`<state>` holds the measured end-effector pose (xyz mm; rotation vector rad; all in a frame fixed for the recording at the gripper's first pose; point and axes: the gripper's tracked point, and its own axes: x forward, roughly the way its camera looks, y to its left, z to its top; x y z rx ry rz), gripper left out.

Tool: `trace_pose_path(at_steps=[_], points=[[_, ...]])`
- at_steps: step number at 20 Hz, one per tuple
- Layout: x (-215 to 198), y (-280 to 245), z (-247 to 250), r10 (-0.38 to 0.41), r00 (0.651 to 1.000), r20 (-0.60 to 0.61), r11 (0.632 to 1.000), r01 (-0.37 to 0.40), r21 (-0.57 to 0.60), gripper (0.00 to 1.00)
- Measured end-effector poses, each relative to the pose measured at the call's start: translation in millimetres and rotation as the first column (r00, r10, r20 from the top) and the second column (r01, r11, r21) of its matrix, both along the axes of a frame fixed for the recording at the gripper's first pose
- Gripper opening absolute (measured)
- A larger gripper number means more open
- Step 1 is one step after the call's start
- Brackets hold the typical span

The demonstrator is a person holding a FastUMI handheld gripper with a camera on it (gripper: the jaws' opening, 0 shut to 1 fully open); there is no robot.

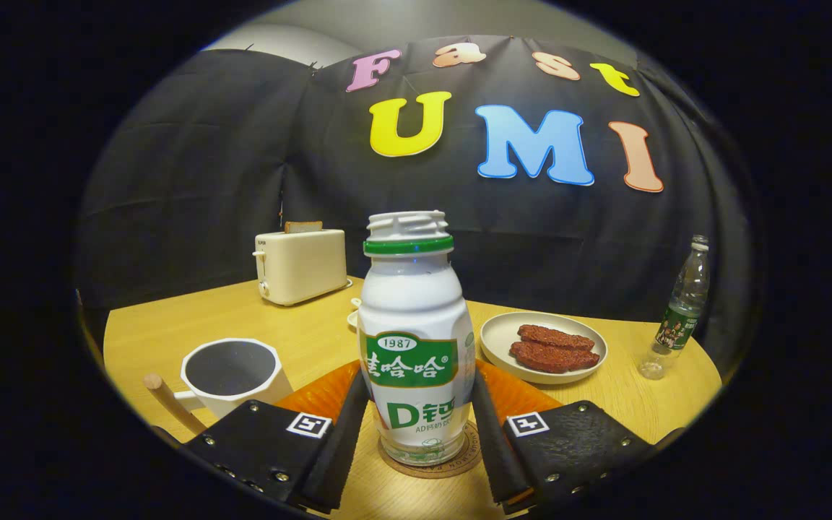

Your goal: Take the bottle from table, then pour the juice into the cup, finally place the bottle on the coaster

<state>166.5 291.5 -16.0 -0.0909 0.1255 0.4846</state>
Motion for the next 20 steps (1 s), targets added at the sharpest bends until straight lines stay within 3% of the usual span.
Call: trace_pose_path(at_steps=[5,15,20], points=[[0,-7,-1,0.002,1.0,0.012,0.994,-0.004,0.108,0.74],[0,-7,-7,0.004,1.0,0.008,0.996,-0.004,0.09,0.79],[-7,-9,7,-0.004,0.998,0.06,0.996,-0.002,0.091,0.81]])
